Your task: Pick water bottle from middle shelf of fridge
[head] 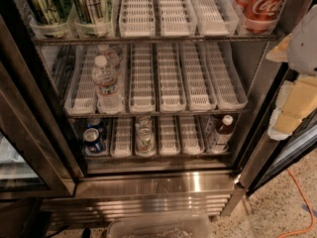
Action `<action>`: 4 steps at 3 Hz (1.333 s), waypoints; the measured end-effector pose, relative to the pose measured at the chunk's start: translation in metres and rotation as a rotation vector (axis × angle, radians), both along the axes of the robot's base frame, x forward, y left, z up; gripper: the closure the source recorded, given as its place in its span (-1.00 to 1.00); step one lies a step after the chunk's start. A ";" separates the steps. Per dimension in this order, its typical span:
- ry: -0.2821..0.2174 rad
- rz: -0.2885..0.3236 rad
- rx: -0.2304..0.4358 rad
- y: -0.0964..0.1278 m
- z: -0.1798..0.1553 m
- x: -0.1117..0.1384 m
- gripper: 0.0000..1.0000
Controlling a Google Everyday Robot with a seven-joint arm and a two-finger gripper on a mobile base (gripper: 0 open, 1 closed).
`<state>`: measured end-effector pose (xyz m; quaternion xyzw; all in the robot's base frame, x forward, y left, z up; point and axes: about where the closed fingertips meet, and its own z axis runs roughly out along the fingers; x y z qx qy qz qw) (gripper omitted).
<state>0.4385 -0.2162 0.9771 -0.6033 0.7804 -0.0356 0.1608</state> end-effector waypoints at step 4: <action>-0.033 0.100 0.217 0.097 -0.067 -0.027 -1.00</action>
Offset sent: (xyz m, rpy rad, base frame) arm -0.0070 0.0182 -0.0244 0.0411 0.0244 0.0053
